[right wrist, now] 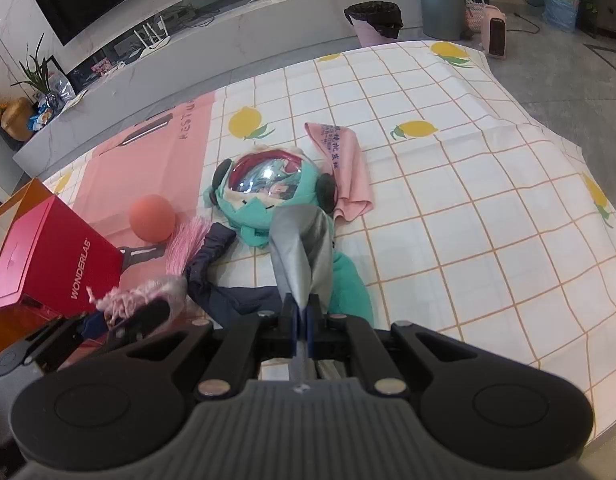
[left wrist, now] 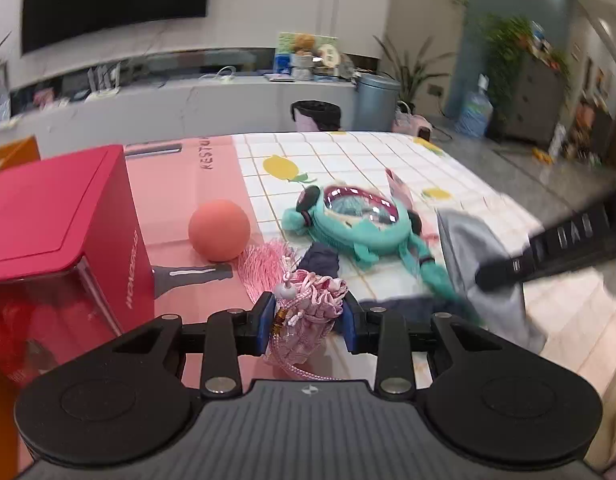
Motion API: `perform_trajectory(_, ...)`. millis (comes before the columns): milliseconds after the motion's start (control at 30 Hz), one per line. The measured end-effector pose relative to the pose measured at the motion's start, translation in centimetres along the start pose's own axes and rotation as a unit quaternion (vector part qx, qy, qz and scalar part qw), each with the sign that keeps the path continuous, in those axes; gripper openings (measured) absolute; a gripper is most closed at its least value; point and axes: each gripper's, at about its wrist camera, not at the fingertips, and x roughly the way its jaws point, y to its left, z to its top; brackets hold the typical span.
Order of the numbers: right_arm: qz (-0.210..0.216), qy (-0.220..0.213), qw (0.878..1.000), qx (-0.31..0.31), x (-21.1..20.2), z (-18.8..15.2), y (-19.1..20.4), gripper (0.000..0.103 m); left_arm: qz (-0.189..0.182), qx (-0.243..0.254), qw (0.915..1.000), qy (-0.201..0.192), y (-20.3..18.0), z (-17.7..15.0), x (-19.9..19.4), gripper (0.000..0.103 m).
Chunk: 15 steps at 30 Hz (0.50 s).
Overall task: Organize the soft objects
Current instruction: 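Grasp the pink drawstring pouch with the left gripper while the right gripper holds the grey cloth, then carry the pink pouch and grey cloth over the orange box with both grippers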
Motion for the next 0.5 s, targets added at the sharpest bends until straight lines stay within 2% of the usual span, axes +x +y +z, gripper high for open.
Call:
perform_trajectory(67,-0.005,0.0,1.0,-0.003,0.0,-0.1,0.2,0.003,0.021,0.02,0.9996,0.002,-0.3,-0.5,0.7,0.04)
perform_trajectory(200,-0.02,0.005,1.0,0.001,0.3,-0.2,0.0,0.005,0.034,0.048,0.9983,-0.01,-1.4,-0.9,1.8,0.044)
perform_trajectory(233,-0.022,0.007,1.0,0.003,0.4,-0.2,-0.1,0.005,0.037,0.059,0.9975,-0.012,-1.7,-0.8,2.1,0.052)
perform_trajectory(300,-0.025,0.011,1.0,0.008,0.7,-0.1,-0.3,0.006,0.044,0.081,0.9957,-0.002,-2.0,-1.1,3.0,0.06)
perform_trajectory(400,-0.027,0.01,1.0,0.001,0.7,-0.2,-0.1,0.005,0.064,0.095,0.9934,0.008,-2.0,-1.6,3.9,0.061)
perform_trajectory(467,-0.023,0.01,1.0,-0.007,0.6,-0.3,0.1,0.005,0.063,0.092,0.9937,0.003,-1.8,-1.9,4.0,0.061)
perform_trajectory(500,-0.021,0.01,1.0,-0.01,0.6,-0.3,0.2,0.005,0.061,0.087,0.9944,0.003,-1.5,-2.0,4.0,0.054)
